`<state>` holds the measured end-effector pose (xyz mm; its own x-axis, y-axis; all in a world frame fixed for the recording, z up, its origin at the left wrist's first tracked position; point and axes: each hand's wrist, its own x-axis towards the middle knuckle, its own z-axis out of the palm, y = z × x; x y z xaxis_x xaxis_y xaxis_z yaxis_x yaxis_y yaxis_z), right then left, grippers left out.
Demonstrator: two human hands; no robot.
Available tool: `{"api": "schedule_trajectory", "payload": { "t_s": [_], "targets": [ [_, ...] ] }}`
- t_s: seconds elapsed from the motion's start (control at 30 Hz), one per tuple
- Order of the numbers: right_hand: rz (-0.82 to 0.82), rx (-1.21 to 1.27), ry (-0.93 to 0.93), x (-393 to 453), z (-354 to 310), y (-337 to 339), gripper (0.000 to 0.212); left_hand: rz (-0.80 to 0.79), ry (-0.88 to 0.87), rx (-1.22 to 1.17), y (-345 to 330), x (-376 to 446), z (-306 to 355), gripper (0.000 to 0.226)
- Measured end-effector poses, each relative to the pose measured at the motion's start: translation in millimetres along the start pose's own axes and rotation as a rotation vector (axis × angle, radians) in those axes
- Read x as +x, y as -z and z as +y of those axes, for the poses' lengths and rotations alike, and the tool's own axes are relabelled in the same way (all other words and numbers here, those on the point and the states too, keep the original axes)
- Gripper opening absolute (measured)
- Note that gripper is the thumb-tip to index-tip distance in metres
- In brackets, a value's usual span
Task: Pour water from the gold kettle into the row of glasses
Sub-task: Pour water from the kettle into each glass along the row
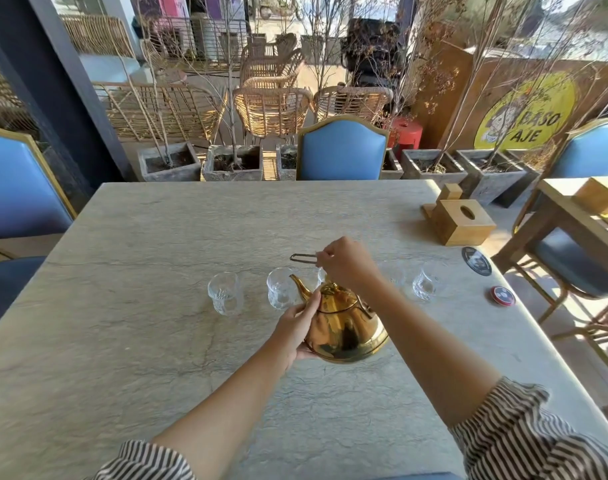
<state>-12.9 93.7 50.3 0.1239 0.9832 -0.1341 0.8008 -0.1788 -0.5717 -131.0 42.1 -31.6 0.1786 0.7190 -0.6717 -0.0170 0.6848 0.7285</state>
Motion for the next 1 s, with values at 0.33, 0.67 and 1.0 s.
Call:
{"api": "schedule_trajectory", "payload": {
  "t_s": [0.33,0.67,1.0],
  "targets": [
    [0.012,0.059,0.062,-6.3,3.6,-1.3,0.038,0.051,-0.026,0.031,14.5,-3.0,1.4,0.074],
    [-0.073,0.035,0.133,-3.5,-39.1,-21.7,0.038,0.111,-0.027,0.010,48.0,-10.7,-3.0,0.074],
    [-0.226,0.071,0.069,-1.7,-91.3,-47.5,0.034,0.130,0.029,-0.100,85.6,-18.8,-0.4,0.063]
  ]
}}
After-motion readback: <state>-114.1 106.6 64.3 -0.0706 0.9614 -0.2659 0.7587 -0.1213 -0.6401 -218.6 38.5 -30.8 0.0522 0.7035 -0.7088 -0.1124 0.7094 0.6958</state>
